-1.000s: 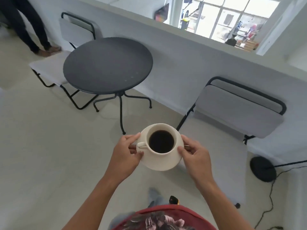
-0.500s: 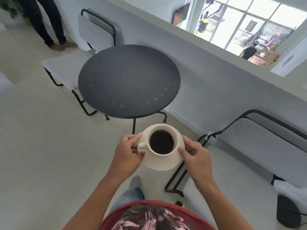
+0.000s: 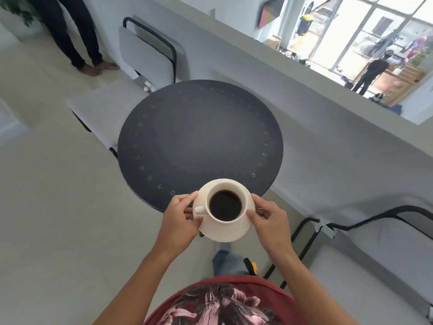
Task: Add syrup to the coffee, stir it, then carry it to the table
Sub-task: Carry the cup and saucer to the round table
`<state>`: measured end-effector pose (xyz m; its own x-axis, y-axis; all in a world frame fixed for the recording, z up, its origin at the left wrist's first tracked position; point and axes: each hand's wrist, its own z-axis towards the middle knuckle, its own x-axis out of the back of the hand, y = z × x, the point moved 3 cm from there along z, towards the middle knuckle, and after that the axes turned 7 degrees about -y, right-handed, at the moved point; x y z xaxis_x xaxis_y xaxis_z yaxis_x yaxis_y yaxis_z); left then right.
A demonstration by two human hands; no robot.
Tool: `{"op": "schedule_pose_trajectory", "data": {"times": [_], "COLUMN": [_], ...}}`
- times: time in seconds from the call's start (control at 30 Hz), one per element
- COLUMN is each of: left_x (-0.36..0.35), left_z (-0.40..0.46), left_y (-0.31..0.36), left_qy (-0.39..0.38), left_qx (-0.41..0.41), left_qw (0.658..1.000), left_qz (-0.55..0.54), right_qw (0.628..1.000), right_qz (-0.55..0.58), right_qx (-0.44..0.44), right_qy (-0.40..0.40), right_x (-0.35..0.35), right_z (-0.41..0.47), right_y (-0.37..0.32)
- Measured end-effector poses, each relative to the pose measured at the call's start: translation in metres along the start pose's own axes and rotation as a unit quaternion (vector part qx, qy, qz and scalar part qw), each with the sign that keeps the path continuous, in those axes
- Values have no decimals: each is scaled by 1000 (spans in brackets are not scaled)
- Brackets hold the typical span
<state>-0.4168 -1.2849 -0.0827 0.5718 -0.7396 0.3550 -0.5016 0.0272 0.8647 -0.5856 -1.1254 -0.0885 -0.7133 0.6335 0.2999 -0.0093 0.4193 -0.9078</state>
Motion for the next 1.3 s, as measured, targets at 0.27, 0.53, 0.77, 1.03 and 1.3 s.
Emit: {"op": "schedule_pose_trajectory", "data": {"times": [0.27,0.53,0.77,1.03,1.3], "left_x": [25,47,68,76,74], "left_z": [109,204,280,341,377], "left_y": [-8,-20,-35,-45,-43], "left_qy": [26,19,-3,-19,-24], "left_qx": [28,51,73,83,80], "left_qw": [999,998,997,996,995], "left_qz": [11,35,31,37,56], "right_qw": [998,993,991,990,987], "right_qz": [-48,-72,-46,-57,-77], "right_qx": [-26,-72,-118,-129,-139], "right_qy": [-44,-62,-48,-31,-15], "right_x": [-33,-71,-104,-119,-120], "right_z": [127,222,292,346,380], "right_y": [-5,-5,-1,0,-1]}}
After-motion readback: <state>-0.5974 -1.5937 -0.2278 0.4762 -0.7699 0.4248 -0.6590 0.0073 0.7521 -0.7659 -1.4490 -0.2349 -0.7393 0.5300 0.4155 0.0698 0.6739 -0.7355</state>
